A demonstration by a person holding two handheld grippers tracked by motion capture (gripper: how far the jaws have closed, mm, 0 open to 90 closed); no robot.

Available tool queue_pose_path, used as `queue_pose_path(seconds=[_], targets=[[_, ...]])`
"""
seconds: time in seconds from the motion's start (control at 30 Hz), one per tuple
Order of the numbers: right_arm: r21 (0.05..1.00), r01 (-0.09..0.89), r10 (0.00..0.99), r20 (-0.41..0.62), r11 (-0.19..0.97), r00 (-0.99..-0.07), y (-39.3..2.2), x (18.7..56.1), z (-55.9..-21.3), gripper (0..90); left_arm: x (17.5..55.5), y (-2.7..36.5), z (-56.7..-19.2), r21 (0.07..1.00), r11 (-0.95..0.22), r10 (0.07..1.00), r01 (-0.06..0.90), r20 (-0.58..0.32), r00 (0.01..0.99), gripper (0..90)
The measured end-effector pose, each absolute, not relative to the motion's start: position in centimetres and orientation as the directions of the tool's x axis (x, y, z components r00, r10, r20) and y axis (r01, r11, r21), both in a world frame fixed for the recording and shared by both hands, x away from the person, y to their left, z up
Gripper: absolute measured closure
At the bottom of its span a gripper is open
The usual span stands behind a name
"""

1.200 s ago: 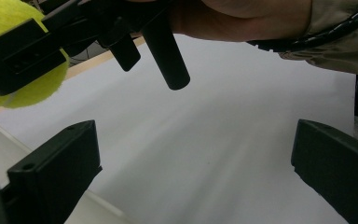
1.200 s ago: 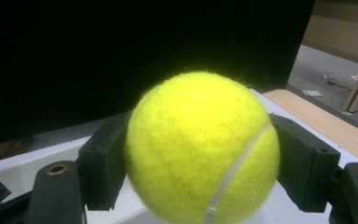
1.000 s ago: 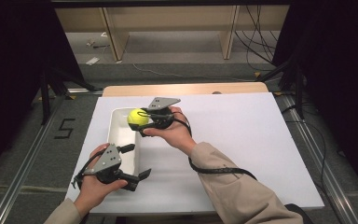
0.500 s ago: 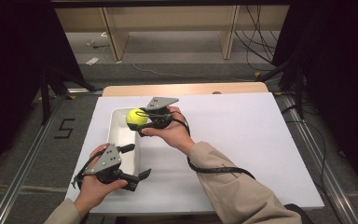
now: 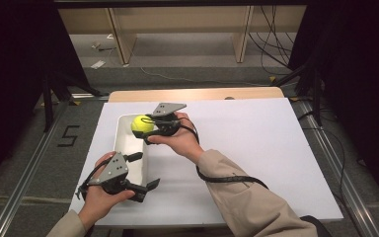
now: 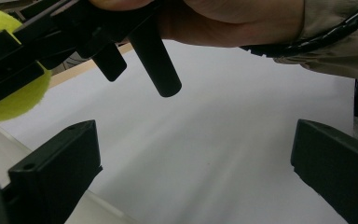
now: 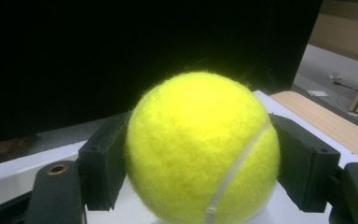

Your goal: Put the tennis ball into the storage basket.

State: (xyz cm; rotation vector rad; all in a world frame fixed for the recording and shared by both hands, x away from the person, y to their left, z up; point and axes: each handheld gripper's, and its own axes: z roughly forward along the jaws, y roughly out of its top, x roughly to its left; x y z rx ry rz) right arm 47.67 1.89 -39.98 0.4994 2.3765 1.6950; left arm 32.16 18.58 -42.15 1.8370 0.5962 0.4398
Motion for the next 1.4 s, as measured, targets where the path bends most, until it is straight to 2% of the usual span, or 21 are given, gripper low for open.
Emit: queue_pose_path(seconds=[1.4], targets=[[0.935,0.168,0.346,0.053,0.312,-0.937,3.6,47.7,-40.6,27.1,32.1,18.6,-42.1,0.944,-0.273,0.591,0.184,0.014,0.807,1.2]])
